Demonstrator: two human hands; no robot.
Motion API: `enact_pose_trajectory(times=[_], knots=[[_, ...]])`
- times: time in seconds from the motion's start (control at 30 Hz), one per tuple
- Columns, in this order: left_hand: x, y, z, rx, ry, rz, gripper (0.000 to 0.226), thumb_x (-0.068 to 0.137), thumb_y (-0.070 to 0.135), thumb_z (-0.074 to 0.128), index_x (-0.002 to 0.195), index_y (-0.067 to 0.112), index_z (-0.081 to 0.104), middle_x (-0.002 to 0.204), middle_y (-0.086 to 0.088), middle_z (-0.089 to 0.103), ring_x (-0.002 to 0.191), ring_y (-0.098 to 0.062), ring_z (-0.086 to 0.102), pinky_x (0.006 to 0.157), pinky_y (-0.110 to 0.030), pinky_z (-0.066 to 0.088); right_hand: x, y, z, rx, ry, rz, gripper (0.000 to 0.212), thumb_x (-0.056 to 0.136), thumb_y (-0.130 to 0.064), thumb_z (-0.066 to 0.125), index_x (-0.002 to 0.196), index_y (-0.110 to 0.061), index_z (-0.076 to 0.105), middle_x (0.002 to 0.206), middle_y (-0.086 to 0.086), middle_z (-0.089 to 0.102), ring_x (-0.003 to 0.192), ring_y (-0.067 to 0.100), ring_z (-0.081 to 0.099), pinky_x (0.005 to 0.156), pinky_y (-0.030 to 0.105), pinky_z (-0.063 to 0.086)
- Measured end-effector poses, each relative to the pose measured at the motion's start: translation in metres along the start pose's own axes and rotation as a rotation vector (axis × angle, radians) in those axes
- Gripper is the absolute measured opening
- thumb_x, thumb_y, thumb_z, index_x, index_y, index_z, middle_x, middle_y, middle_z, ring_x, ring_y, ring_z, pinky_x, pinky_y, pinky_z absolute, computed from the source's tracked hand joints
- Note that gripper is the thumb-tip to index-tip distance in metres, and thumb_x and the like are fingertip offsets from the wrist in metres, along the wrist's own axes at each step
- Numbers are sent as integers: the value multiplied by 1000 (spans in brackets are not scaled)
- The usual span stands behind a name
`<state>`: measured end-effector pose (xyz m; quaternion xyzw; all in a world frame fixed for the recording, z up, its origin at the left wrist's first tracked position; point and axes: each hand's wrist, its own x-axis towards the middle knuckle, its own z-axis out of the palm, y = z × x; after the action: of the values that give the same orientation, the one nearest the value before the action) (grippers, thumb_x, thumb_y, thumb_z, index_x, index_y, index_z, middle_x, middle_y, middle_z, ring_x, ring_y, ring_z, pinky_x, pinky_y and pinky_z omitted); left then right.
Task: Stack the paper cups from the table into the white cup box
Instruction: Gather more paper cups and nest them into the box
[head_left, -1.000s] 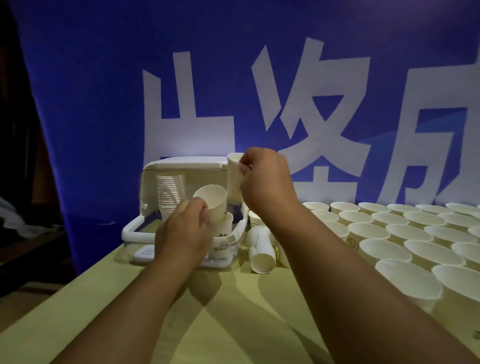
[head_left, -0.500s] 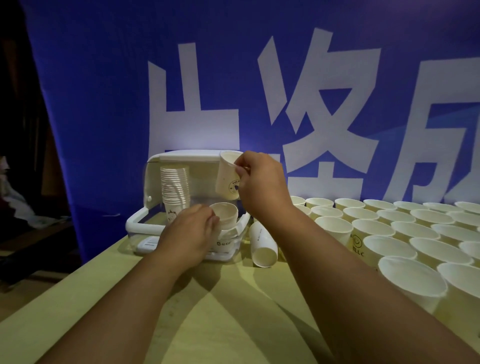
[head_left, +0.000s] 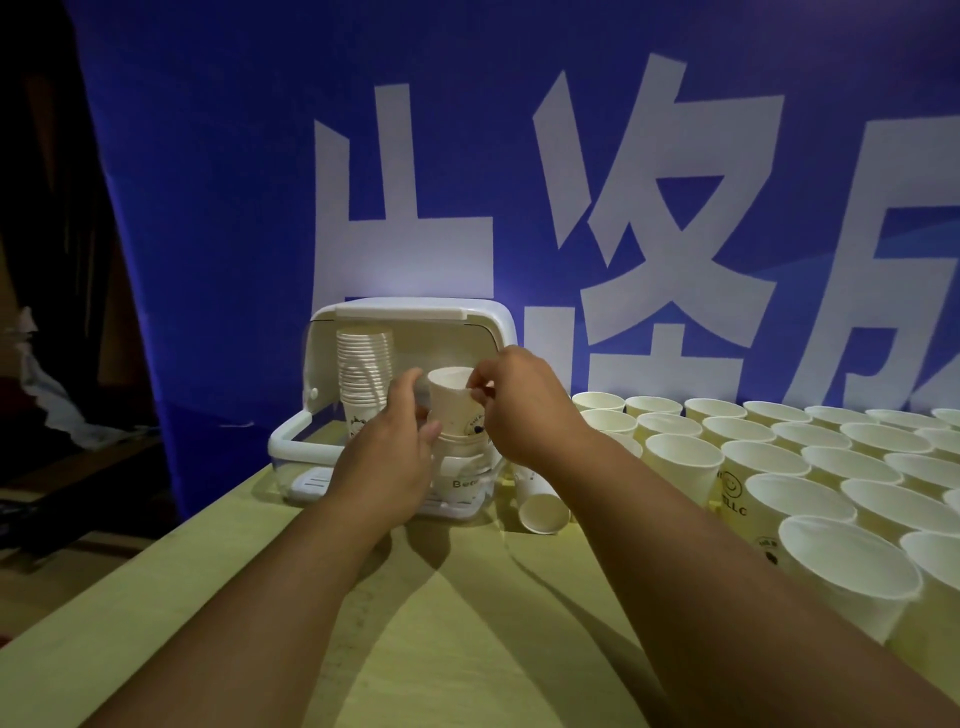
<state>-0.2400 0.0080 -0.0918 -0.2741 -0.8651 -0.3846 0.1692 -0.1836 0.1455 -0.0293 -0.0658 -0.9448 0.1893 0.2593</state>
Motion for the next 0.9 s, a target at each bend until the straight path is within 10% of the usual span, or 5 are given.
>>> enact_pose_trajectory(times=[0.3,0.6,0.9], knots=[[3,-5,3,125,4,11,34,107,28,47,140,25,55,131,0,63,117,-21,58,101,-50,50,-8,17,28,68,-39,105,28,92,-17,69,120,-13,71,109,6,69,90,19,63,84,26,51],[1,-3,2,203,-10,2,44,107,32,46,150,25,44,141,3,53,126,-20,51,104,-49,48,-11,17,24,74,-36,39,41,92,-17,69,132,-21,63,119,2,67,93,17,61,81,24,48],[-17,28,2,115,159,242,10,100,33,59,94,28,66,89,10,63,80,-12,57,69,-31,50,-42,40,-49,-147,80,53,11,92,-19,67,101,-17,72,89,-1,67,75,12,60,68,21,47]])
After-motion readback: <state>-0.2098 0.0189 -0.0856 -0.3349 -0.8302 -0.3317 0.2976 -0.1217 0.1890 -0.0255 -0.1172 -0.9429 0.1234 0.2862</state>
